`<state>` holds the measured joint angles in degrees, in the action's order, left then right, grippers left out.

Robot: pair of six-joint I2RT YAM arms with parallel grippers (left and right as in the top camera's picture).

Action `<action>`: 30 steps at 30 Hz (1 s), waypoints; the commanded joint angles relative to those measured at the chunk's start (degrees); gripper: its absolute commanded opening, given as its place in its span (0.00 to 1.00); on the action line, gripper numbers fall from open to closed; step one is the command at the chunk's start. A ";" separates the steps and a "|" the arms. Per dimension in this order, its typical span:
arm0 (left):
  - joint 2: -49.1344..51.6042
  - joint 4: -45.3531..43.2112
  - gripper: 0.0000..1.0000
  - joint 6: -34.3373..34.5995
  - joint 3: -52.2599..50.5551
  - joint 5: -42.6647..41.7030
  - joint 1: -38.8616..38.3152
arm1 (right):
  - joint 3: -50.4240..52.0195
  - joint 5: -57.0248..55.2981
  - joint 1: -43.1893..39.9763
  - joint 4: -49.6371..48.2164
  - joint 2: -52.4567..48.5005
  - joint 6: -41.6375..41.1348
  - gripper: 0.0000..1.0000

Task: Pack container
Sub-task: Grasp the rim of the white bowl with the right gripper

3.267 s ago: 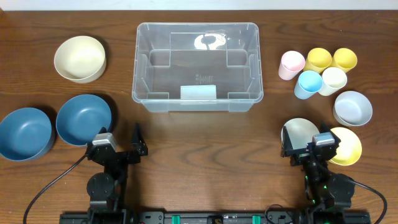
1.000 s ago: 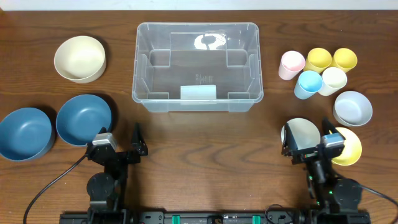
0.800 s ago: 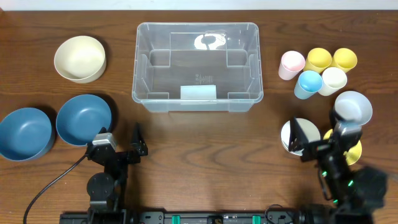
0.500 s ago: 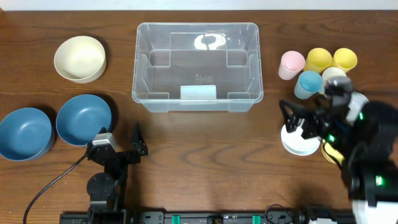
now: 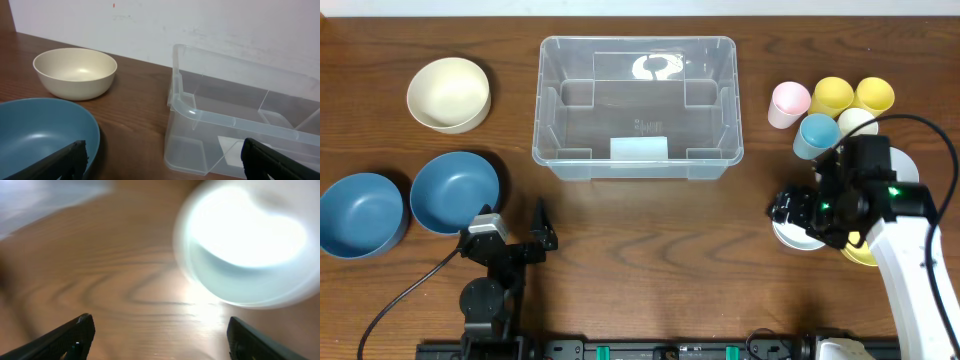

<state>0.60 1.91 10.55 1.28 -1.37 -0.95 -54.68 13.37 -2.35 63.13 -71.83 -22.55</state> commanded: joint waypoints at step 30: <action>-0.33 2.16 0.98 0.11 -1.03 0.50 0.28 | 18.05 -25.38 -0.37 -18.25 -3.74 -31.58 0.41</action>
<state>0.60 1.91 10.52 1.28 -1.37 -0.95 -36.99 -10.70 -2.44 45.50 -75.59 -54.50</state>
